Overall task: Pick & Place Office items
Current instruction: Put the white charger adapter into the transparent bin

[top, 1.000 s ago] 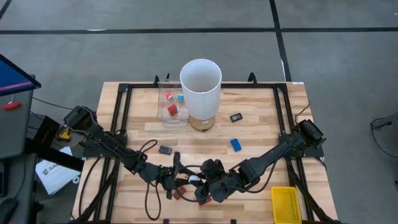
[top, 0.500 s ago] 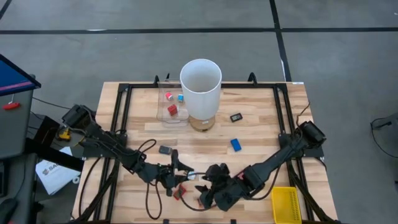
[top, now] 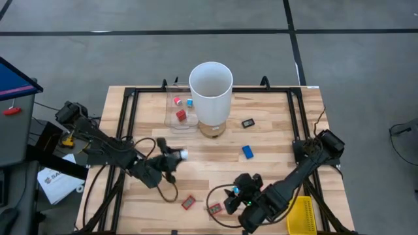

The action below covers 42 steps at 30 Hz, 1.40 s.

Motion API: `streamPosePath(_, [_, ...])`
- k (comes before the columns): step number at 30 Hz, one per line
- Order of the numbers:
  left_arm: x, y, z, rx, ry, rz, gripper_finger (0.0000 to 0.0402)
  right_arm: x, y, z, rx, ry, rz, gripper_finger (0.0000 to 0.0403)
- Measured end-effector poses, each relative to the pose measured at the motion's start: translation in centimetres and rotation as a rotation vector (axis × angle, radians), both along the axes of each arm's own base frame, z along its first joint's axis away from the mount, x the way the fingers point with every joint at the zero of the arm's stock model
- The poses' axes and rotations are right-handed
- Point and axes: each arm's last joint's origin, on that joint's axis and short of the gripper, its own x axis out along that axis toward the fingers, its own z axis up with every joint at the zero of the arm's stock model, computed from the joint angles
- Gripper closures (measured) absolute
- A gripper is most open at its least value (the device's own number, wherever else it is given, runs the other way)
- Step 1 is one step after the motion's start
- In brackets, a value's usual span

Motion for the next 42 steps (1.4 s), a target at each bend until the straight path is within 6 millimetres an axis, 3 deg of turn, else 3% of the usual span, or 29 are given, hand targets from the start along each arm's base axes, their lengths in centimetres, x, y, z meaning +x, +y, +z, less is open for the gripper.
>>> streamPosePath(6, [-2.2, 3.2, 0.3, -0.118, -0.028, 0.244, 0.0258, -1.0, 0.2, -0.1, -0.018, -0.001, -0.039, 0.0168])
streamPosePath(14, [-1.5, 10.5, 1.5, -0.196, -0.063, 0.544, 0.0258, -1.2, 0.1, -0.1, -0.037, 0.018, -0.037, 0.0168])
streamPosePath(18, [-1.0, 15.1, 2.1, -0.279, 0.0, 0.548, 0.0258, -1.4, 0.1, -0.2, -0.053, 0.034, -0.034, 0.0168])
streamPosePath(23, [-0.5, 20.3, 2.6, -0.388, -0.03, 0.425, 0.0258, -1.7, 0.2, -0.2, -0.065, 0.045, -0.024, 0.0168])
streamPosePath(29, [-1.6, 25.5, 0.8, -0.545, 0.001, 0.471, 0.0258, -2.1, 0.5, -0.2, -0.068, 0.049, -0.018, 0.0168])
streamPosePath(36, [-1.2, 28.3, -2.2, -0.701, 0.039, 0.483, 0.0258, -2.1, 0.5, -0.2, -0.074, 0.055, -0.01, 0.0168])
streamPosePath(42, [-0.2, 28.9, -3.4, -0.723, 0.033, 0.454, 0.0258, -2.0, 0.4, -0.4, -0.031, 0.096, -0.004, 0.0168])
